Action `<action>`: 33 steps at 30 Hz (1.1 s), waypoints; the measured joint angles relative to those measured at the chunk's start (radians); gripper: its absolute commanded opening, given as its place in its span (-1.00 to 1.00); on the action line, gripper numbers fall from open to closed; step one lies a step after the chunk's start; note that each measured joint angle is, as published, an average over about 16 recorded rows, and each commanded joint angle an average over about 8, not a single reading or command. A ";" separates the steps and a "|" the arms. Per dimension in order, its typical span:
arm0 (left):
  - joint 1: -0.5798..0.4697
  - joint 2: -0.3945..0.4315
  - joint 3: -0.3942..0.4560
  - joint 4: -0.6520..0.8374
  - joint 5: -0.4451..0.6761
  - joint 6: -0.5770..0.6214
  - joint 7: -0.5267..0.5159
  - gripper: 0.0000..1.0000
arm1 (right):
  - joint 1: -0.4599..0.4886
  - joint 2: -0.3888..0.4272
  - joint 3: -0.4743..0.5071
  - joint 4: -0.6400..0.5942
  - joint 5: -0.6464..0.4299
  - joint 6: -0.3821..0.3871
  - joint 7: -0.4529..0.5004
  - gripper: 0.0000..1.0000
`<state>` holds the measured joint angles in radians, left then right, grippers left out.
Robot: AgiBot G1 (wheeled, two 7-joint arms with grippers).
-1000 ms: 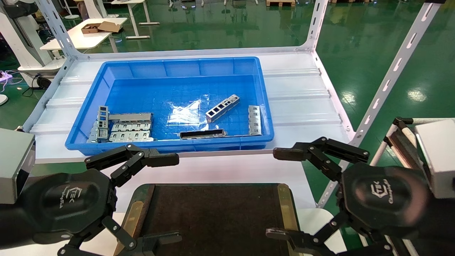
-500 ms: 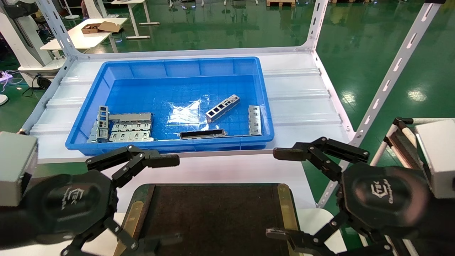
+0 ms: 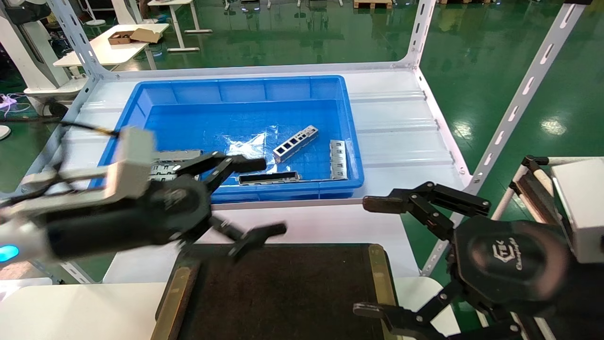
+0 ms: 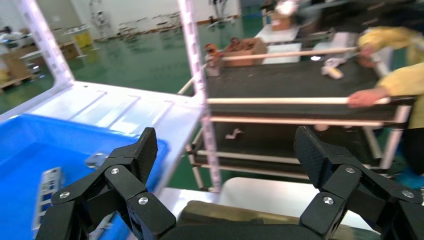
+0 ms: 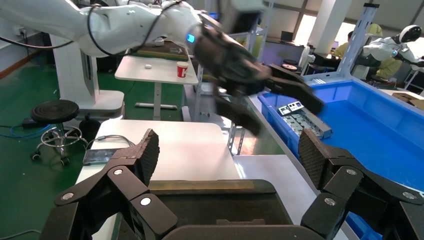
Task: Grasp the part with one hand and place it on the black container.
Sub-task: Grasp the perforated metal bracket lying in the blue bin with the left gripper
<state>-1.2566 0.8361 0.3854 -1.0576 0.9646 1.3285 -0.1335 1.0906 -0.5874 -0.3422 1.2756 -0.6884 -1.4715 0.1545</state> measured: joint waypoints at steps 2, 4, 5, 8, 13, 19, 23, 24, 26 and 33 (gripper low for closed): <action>-0.035 0.042 0.018 0.054 0.037 -0.028 0.011 1.00 | 0.000 0.000 0.000 0.000 0.000 0.000 0.000 1.00; -0.071 0.086 0.035 0.115 0.073 -0.059 0.024 1.00 | 0.000 0.000 0.000 0.000 0.000 0.000 0.000 1.00; -0.090 0.109 0.043 0.149 0.091 -0.075 0.031 1.00 | 0.000 0.000 0.000 0.000 0.000 0.000 0.000 1.00; -0.147 0.178 0.066 0.257 0.141 -0.127 0.057 1.00 | 0.000 0.000 0.000 0.000 0.000 0.000 0.000 1.00; -0.237 0.289 0.096 0.451 0.211 -0.219 0.113 1.00 | 0.000 0.000 0.000 0.000 0.000 0.000 0.000 1.00; -0.331 0.407 0.118 0.673 0.268 -0.332 0.185 1.00 | 0.000 0.000 0.000 0.000 0.000 0.000 0.000 1.00; -0.374 0.465 0.130 0.786 0.289 -0.398 0.223 1.00 | 0.000 0.000 0.000 0.000 0.000 0.000 0.000 0.87; -0.382 0.476 0.132 0.808 0.293 -0.412 0.229 1.00 | 0.000 0.000 0.000 0.000 0.000 0.000 0.000 0.65; -0.394 0.494 0.137 0.845 0.296 -0.439 0.239 0.62 | 0.000 0.000 -0.001 0.000 0.000 0.000 0.000 0.15; -0.404 0.523 0.154 0.910 0.292 -0.503 0.241 -1.00 | 0.000 0.000 -0.001 0.000 0.000 0.000 0.000 -1.00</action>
<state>-1.6610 1.3590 0.5391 -0.1477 1.2563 0.8257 0.1078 1.0908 -0.5871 -0.3428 1.2756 -0.6880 -1.4712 0.1542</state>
